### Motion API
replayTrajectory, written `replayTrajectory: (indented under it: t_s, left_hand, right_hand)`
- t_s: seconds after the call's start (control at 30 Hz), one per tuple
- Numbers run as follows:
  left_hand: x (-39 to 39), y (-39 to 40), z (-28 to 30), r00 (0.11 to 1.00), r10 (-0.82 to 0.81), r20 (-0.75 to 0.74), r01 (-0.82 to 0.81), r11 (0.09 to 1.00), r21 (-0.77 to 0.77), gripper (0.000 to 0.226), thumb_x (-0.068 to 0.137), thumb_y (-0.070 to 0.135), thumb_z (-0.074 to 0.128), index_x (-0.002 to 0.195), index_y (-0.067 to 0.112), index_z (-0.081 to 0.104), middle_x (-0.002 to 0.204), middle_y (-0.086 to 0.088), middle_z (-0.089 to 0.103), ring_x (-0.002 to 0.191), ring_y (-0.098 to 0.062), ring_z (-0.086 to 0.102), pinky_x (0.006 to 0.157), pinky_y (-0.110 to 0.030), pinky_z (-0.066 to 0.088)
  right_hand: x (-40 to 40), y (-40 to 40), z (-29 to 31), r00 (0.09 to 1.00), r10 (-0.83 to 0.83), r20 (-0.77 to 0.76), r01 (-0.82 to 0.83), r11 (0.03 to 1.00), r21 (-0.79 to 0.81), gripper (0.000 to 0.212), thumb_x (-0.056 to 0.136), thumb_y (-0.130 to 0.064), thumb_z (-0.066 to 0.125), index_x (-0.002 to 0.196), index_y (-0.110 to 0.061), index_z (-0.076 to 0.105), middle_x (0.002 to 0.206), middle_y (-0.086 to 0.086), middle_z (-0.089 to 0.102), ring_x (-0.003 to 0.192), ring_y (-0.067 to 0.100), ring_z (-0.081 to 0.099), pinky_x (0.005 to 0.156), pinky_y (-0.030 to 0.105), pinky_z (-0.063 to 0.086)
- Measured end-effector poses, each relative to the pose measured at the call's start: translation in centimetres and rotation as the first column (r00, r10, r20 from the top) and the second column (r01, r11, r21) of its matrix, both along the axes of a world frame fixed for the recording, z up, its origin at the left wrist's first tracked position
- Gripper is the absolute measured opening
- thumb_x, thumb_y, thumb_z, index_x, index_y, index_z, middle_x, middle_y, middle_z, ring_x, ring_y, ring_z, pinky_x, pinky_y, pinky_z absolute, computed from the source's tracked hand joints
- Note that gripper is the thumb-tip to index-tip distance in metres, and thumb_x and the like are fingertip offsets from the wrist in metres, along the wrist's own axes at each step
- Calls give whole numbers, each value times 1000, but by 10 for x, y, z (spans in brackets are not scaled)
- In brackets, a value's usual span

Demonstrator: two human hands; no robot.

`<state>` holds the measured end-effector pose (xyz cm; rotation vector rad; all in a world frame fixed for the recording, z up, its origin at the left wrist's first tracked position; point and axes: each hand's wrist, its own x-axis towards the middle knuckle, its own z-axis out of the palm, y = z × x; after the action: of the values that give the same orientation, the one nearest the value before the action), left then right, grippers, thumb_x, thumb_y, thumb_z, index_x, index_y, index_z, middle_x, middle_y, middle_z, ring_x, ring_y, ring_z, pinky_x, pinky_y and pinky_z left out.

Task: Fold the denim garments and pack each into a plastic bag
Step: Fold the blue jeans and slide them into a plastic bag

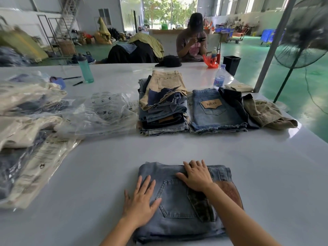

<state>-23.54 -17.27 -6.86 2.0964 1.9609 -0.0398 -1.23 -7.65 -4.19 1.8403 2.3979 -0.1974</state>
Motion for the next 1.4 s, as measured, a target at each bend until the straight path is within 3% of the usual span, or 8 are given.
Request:
replayTrajectory:
  t_s: [0.13, 0.27, 0.5, 0.7, 0.8, 0.9, 1.13, 1.4]
  left_hand:
    - [5, 17, 10, 996, -90, 18, 89, 996, 28, 67, 94, 62, 22, 151, 35, -3, 150, 18, -27, 137, -9, -31, 112, -57, -8]
    - [10, 23, 12, 977, 18, 214, -49, 989, 138, 75, 95, 53, 38, 153, 21, 1, 160, 0, -10, 146, -15, 9, 116, -32, 17]
    - [41, 10, 18, 899, 337, 279, -365, 930, 53, 65, 86, 64, 46, 126, 12, 41, 126, -6, 58, 114, -23, 57, 85, -30, 44]
    - [74, 29, 23, 946, 199, 256, -217, 975, 44, 61, 88, 57, 50, 131, 16, 35, 130, -4, 50, 119, -23, 50, 91, -32, 41]
    - [70, 35, 25, 980, 75, 185, -130, 943, 307, 69, 83, 52, 60, 140, 19, 40, 128, -8, 51, 111, -29, 53, 84, -39, 46]
    - [62, 35, 16, 997, -61, 52, 44, 959, 279, 62, 90, 57, 44, 146, 38, 27, 138, 2, 41, 120, -23, 43, 92, -35, 39]
    - [39, 57, 14, 952, -181, 248, 122, 964, 237, 48, 92, 50, 46, 131, 23, 52, 122, -2, 59, 111, -25, 53, 90, -34, 42]
    - [-126, 199, 53, 958, 288, -8, -266, 895, 358, 26, 96, 10, 43, 95, -7, 62, 101, -29, 61, 95, -41, 56, 76, -45, 45]
  right_hand:
    - [21, 8, 13, 988, -142, -62, 131, 979, -156, 69, 80, -72, 46, 124, -18, 48, 130, 8, 52, 121, 27, 46, 97, 44, 36]
    - [46, 3, 21, 963, -200, -179, 144, 947, -286, 52, 75, -56, 69, 104, -14, 61, 108, 8, 64, 93, 22, 56, 70, 27, 37]
    - [77, -18, 45, 916, -218, -337, 229, 973, -5, 33, 76, -50, 68, 81, -28, 44, 79, -7, 52, 72, 17, 48, 52, 27, 31]
    - [112, -15, 45, 900, -421, -115, 409, 905, -115, 44, 90, -45, 58, 118, -13, 49, 120, 8, 59, 107, 26, 56, 84, 32, 45]
    - [93, -14, 32, 919, -364, -152, 373, 927, 35, 61, 93, -57, 43, 143, -23, 33, 147, 1, 38, 134, 22, 38, 104, 43, 36]
    - [66, -12, 17, 976, -189, -111, 197, 979, 58, 66, 92, -66, 30, 149, -40, 12, 159, -8, 12, 146, 18, 14, 112, 54, 19]
    - [54, 7, -7, 917, -382, -114, 392, 916, 88, 72, 88, -71, 22, 144, -26, 30, 130, 5, 52, 119, 28, 47, 94, 44, 37]
    - [42, 11, -22, 894, -429, -132, 448, 847, 286, 55, 86, -67, 34, 104, -22, 60, 99, 5, 62, 95, 30, 57, 80, 41, 40]
